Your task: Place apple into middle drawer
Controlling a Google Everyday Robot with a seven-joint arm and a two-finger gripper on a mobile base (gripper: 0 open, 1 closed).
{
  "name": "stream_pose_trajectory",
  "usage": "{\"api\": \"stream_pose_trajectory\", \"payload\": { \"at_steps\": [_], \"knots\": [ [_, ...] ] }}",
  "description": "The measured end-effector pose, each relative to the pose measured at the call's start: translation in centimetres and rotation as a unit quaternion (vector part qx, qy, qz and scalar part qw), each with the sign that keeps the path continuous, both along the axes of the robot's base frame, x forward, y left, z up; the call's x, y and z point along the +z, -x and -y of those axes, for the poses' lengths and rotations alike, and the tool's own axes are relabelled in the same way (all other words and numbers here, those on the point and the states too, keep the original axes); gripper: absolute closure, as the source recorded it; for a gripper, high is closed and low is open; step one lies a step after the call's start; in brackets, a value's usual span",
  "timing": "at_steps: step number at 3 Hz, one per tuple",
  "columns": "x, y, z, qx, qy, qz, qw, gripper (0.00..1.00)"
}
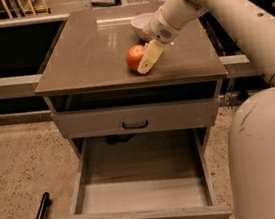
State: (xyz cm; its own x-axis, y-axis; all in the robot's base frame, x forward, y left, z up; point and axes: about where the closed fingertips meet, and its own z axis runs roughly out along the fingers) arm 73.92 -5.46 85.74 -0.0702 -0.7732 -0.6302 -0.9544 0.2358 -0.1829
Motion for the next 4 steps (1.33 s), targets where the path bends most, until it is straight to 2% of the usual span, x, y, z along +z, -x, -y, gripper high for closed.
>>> {"api": "stream_pose_trajectory", "payload": {
  "at_steps": [1,2,4],
  "knots": [
    [-1.53,1.25,-0.74,0.015,-0.047,-0.026,0.9984,0.0],
    [-1.54,1.55,-1.26,0.02,-0.063,-0.032,0.9973,0.15],
    [-1.55,1.55,-1.26,0.02,-0.063,-0.032,0.9973,0.62]
  ]
}}
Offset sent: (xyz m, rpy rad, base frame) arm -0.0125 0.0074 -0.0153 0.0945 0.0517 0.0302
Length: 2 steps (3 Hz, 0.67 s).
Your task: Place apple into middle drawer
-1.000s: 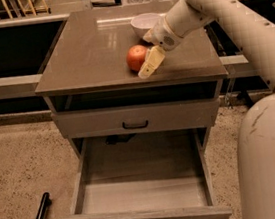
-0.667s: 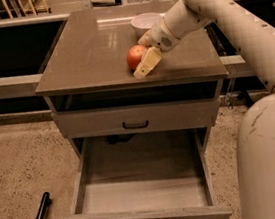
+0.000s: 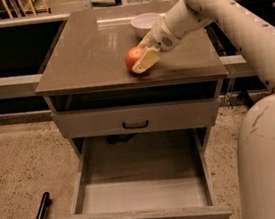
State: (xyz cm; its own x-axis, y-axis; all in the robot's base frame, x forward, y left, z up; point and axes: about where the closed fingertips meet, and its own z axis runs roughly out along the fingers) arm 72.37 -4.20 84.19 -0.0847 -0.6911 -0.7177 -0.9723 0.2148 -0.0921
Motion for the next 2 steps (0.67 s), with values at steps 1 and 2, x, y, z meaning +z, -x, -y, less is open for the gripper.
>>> {"api": "stream_pose_trajectory", "payload": {
  "at_steps": [1,2],
  "knots": [
    [-0.3,0.5,-0.2,0.015,-0.008,-0.008,0.9998,0.85],
    [-0.4,2.7,-0.6,0.053,0.032,-0.014,0.998,1.0]
  ]
}}
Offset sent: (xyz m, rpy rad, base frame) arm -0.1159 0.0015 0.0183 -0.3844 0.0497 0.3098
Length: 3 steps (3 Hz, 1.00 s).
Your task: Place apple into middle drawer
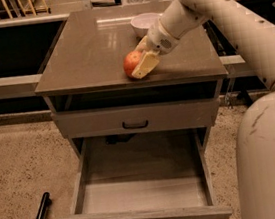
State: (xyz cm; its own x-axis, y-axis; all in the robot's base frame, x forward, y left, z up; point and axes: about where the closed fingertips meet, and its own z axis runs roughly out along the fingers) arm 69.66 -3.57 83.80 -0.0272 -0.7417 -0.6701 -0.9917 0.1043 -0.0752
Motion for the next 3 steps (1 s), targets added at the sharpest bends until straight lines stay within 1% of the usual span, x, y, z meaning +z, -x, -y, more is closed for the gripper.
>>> {"api": "stream_pose_trajectory", "payload": {
  "at_steps": [1,2,3],
  "knots": [
    [3.4,6.1,0.8,0.04,0.064,0.035,0.9965,1.0],
    [4.4,8.8,0.1,0.052,0.081,0.037,0.9947,1.0],
    [4.4,8.8,0.1,0.052,0.081,0.037,0.9947,1.0]
  ]
}}
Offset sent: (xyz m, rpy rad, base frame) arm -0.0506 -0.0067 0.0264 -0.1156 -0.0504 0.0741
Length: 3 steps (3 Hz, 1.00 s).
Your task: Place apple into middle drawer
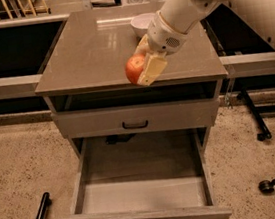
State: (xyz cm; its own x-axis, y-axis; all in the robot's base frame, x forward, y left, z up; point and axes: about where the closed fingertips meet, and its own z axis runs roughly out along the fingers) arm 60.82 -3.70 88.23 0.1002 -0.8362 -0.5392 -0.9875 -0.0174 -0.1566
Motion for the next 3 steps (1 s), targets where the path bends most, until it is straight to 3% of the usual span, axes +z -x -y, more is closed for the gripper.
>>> {"api": "stream_pose_trajectory", "payload": {
  "at_steps": [1,2,3],
  "knots": [
    [-3.2,0.5,0.2,-0.023,-0.002,-0.014,0.9996,1.0],
    [-11.7,2.9,0.9,-0.087,-0.016,-0.048,0.995,1.0],
    [-11.7,2.9,0.9,-0.087,-0.016,-0.048,0.995,1.0]
  ]
}}
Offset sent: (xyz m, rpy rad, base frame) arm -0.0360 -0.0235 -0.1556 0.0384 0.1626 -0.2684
